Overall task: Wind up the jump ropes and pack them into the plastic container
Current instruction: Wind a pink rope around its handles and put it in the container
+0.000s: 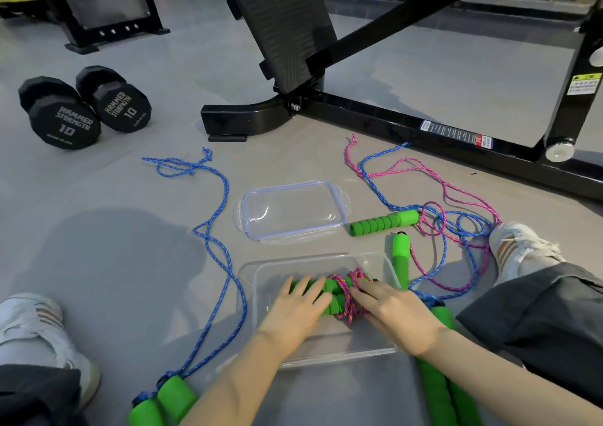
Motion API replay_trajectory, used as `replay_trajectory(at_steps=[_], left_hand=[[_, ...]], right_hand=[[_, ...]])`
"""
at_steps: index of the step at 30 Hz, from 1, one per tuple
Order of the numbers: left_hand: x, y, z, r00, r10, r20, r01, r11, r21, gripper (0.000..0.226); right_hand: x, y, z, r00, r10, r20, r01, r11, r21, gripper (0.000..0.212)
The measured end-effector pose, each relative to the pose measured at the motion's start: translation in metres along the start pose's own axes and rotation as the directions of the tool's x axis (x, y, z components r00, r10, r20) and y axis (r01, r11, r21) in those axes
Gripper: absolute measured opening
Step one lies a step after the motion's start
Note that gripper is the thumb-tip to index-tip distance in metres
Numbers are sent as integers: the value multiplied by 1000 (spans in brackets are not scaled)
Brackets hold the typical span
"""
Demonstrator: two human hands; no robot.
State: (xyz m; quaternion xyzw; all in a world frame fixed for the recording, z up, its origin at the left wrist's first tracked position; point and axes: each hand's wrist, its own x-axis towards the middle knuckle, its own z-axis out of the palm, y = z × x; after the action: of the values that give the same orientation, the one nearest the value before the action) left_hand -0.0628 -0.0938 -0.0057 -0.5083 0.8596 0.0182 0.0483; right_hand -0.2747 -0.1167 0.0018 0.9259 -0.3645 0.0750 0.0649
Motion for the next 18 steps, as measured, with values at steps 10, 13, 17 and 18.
replay_trajectory(at_steps=[10, 13, 17, 18], left_hand=[[-17, -2, -8, 993, -54, 106, 67, 991, -116, 59], [-22, -4, -16, 988, -38, 152, 48, 997, -62, 57], [-27, -5, -20, 982, -42, 182, 41, 999, 10, 56], [-27, -5, -19, 979, -49, 197, 49, 999, 5, 57]], right_hand=[[2, -6, -7, 966, 105, 238, -92, 994, -64, 58], [-4, -16, -21, 892, 194, 409, -170, 981, -95, 71], [-8, -31, -28, 855, 225, 466, -238, 971, -32, 83], [-7, -31, -27, 874, 214, 437, -238, 971, 0, 89]])
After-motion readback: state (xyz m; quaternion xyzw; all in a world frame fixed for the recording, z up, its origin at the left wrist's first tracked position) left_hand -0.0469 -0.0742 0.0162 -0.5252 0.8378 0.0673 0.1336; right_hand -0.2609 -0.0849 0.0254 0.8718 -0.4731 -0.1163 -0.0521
